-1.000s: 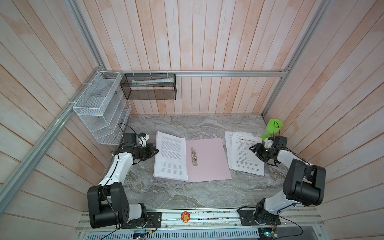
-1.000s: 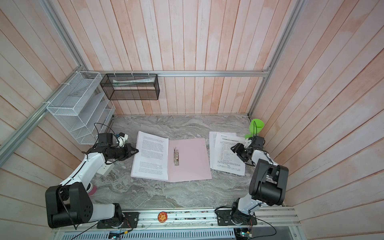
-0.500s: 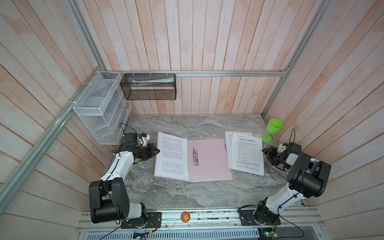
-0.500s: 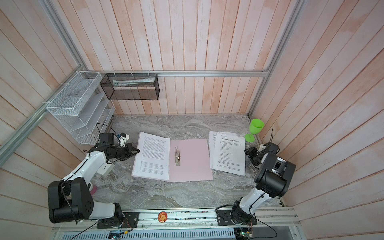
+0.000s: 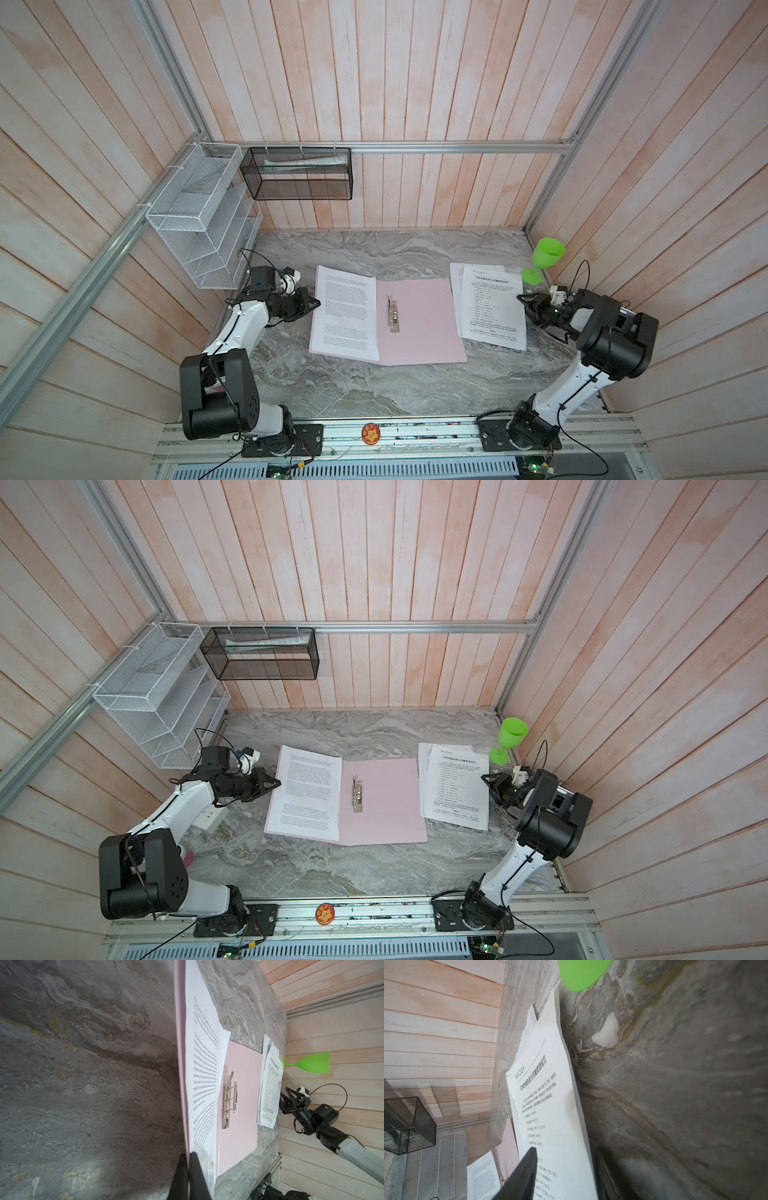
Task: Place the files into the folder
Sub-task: 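Grasp the top XDOF-headed sheet's edge with the right gripper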
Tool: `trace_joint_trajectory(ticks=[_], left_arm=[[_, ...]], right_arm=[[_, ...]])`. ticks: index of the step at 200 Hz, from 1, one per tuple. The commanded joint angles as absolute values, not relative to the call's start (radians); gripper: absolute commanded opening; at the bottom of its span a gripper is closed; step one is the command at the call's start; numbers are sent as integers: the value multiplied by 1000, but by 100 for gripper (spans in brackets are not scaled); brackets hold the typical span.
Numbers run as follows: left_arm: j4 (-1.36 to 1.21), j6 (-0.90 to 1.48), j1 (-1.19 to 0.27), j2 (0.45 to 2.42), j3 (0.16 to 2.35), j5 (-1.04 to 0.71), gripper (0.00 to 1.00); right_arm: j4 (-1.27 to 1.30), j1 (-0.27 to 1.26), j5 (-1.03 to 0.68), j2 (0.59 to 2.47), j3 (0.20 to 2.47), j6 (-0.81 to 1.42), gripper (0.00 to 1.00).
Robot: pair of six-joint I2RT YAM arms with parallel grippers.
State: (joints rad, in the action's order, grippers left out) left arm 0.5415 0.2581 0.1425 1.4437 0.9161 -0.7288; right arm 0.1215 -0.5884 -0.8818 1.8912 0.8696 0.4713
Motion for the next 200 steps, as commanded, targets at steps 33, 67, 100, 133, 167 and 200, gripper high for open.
trace_joint_trajectory(ticks=[33,67,100,133,167,200], left_arm=[[534,256,146,1450,910,-742,0],[536,254,145,1443,911,-739,0],[535,256,146,1450,911,-744,0],[541,251,144,1449,913,-736,0],[544,250,145,1444,914,-725,0],[549,247,146,1441,914,-713,0]], right_arm=[[96,-532,-894,1937,862,474,40],[108,-529,-921,1944,863,485,36],[115,-502,-933,1929,861,488,31],[91,-479,-924,1935,876,484,0],[61,-476,-865,1860,869,506,0],[-9,-470,-778,1691,870,518,0]])
